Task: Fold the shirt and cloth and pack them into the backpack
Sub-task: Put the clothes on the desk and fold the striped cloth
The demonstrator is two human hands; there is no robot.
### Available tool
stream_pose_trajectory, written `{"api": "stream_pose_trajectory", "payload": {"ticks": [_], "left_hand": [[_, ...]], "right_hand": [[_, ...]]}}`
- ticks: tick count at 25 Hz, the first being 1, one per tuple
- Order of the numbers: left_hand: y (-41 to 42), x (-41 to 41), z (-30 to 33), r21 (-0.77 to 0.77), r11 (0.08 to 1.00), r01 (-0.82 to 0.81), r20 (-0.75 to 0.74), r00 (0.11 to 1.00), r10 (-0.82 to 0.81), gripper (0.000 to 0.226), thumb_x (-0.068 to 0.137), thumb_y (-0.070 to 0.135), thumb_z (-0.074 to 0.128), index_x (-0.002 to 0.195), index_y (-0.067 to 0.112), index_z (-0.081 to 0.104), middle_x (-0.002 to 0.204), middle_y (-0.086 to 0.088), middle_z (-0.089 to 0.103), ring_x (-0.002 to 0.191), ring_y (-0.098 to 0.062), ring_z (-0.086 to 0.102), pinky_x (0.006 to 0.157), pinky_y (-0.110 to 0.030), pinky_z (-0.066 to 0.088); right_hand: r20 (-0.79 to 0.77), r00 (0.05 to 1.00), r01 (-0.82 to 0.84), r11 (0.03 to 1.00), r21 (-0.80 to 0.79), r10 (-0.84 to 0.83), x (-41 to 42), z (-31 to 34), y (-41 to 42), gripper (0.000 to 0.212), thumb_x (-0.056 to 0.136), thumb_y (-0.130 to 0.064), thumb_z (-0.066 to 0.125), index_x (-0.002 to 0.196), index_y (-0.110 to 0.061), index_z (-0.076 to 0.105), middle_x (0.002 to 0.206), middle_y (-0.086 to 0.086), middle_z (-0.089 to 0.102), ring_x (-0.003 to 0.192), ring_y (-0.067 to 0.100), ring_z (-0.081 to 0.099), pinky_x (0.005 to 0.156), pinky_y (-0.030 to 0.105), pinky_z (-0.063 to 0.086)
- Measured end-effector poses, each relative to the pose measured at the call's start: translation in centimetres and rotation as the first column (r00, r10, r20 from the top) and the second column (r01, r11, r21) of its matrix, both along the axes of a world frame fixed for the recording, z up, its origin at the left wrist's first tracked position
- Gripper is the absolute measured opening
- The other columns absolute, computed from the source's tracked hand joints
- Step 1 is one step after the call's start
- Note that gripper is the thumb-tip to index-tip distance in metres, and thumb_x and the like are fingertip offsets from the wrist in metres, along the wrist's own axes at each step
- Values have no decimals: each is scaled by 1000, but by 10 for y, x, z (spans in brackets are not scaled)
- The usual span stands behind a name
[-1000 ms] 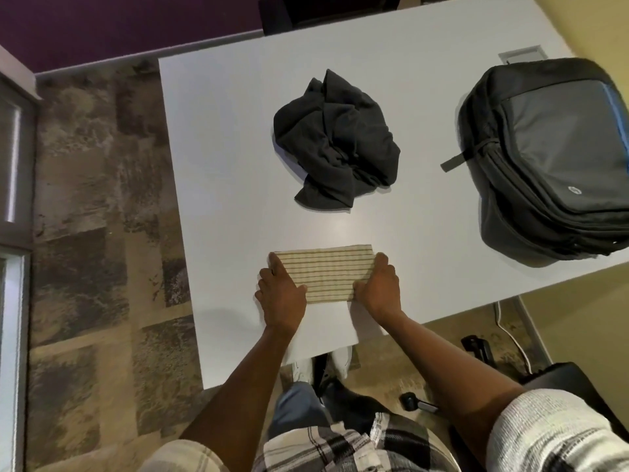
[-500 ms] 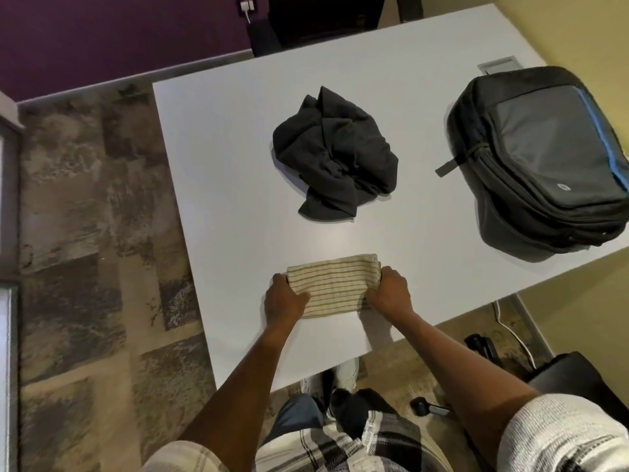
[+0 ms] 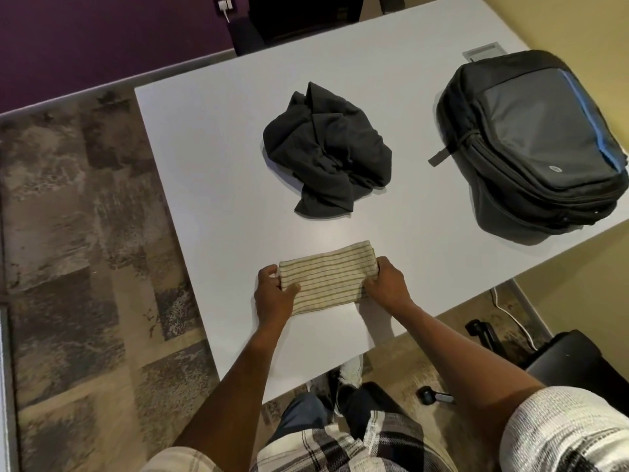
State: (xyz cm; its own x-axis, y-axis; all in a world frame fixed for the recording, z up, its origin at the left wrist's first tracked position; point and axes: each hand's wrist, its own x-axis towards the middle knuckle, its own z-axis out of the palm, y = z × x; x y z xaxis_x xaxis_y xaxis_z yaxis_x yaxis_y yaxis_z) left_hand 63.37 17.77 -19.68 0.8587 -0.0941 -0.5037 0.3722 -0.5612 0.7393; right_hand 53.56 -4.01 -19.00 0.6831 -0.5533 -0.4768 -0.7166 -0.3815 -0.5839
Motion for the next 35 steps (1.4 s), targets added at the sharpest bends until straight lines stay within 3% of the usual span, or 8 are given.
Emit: {"api": "stream_pose_trajectory", "payload": {"ticks": [4,8,11,18,21,26,30,35], "left_hand": [[5,5,-7,-65,995,-73,-69,995,69,48,80,15,82,123,16,62,109,2,72,97,-20,70,85,-40,61],[7,10,-8,-61,998,-33,-87,996,28,35,82,20,81,114,16,69,106,0,74,96,-22,71,84,-42,61],[8,13,-7,-60,998,-26,-88,996,21,33,84,19,79,115,14,70,106,-1,73,95,-23,71,83,-40,62],[7,18,0,-76,994,74,-22,997,-76,26,89,18,74,113,19,67,106,1,72,97,-21,69,84,-40,61],[1,25,0,-14,992,125,9,992,-124,21,93,19,70,112,17,63,108,-1,70,98,-22,68,82,-35,60],[-22,30,1,100,963,252,95,960,-262,15,100,25,60,113,20,56,110,2,68,95,-20,69,76,-31,61],[-62,43,14,28,961,276,115,954,-277,18,99,27,61,116,22,56,111,2,69,97,-20,70,79,-34,62],[-141,81,67,15,924,383,266,889,-373,24,95,29,67,118,24,60,105,7,70,93,-11,69,79,-27,58]], "right_hand": [[-40,998,43,992,116,-38,1,-2,0,20,82,-8,58,102,-10,57,92,-2,64,85,15,61,61,22,46],[-44,998,56,981,187,-48,4,-2,-1,28,77,-11,53,105,-14,57,99,0,67,92,18,64,78,39,58],[12,998,50,974,221,-54,5,0,-2,26,75,-8,51,98,-16,60,95,1,70,89,19,67,80,45,60],[44,986,120,859,497,-163,3,12,-10,16,89,-8,66,105,-14,69,103,5,76,93,21,73,82,37,61],[7,992,110,872,478,-129,2,6,-19,18,94,-9,62,111,-12,65,106,4,73,87,14,70,71,26,56],[21,1000,7,915,402,-17,-1,1,-47,27,90,-6,63,115,-15,59,108,4,69,98,23,68,83,41,60],[64,997,14,875,483,-51,-1,10,-90,33,89,-2,64,118,-19,64,109,4,73,99,24,71,82,46,60],[172,944,132,802,583,-281,11,30,-157,36,89,3,67,118,-18,65,108,0,75,97,16,72,72,28,59]]}}
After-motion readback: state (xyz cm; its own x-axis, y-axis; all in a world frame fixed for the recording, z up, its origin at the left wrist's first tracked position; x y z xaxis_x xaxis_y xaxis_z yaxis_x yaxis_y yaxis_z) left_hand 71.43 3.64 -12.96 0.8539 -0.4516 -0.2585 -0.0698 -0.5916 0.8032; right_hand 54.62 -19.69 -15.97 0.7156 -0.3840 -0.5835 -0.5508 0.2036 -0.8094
